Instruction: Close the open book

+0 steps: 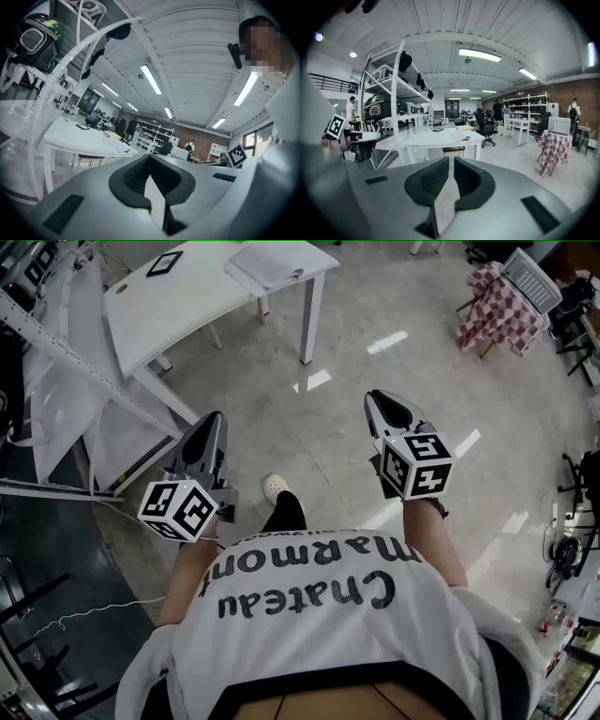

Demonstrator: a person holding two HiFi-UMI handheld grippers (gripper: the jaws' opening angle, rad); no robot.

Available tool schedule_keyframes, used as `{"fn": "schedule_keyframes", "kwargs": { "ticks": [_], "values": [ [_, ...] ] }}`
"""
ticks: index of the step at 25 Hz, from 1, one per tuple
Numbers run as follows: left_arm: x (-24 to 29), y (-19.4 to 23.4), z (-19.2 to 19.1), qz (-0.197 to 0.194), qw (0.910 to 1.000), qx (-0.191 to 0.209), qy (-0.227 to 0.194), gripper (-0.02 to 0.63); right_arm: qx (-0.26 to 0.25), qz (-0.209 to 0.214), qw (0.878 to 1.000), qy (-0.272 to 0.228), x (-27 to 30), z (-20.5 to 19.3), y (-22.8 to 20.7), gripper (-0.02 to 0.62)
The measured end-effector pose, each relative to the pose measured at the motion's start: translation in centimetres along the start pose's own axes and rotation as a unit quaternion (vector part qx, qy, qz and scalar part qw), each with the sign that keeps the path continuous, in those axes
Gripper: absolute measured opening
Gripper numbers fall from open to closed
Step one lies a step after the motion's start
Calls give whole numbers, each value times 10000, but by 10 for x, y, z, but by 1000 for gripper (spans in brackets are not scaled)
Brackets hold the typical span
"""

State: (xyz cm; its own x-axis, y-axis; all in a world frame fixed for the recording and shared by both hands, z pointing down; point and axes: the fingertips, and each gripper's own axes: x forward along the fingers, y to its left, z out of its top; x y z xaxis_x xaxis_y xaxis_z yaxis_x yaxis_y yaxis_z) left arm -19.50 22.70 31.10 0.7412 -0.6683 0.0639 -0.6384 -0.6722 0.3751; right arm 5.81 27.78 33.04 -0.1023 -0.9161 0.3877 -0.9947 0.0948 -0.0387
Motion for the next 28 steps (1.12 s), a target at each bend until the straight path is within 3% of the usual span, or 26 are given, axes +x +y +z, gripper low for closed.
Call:
{"fn": "schedule_keyframes", "kwargs": {
  "ticks": [5, 10, 15, 28],
  "values": [
    [45, 28, 37, -161, 9997, 88, -160, 23, 10, 57, 9999, -161, 52, 47, -10, 51],
    [86, 71, 75, -35, 9991, 179, -371, 23, -141, 151, 9995, -219, 111, 89, -17, 51],
    [111, 124, 95, 126, 9995, 112, -274, 23, -156, 254, 9992, -265, 173, 122, -12, 51],
    [160, 194, 136, 291, 9983, 252, -431, 23, -32, 293, 9992, -272, 257, 151, -14, 51]
  ]
}}
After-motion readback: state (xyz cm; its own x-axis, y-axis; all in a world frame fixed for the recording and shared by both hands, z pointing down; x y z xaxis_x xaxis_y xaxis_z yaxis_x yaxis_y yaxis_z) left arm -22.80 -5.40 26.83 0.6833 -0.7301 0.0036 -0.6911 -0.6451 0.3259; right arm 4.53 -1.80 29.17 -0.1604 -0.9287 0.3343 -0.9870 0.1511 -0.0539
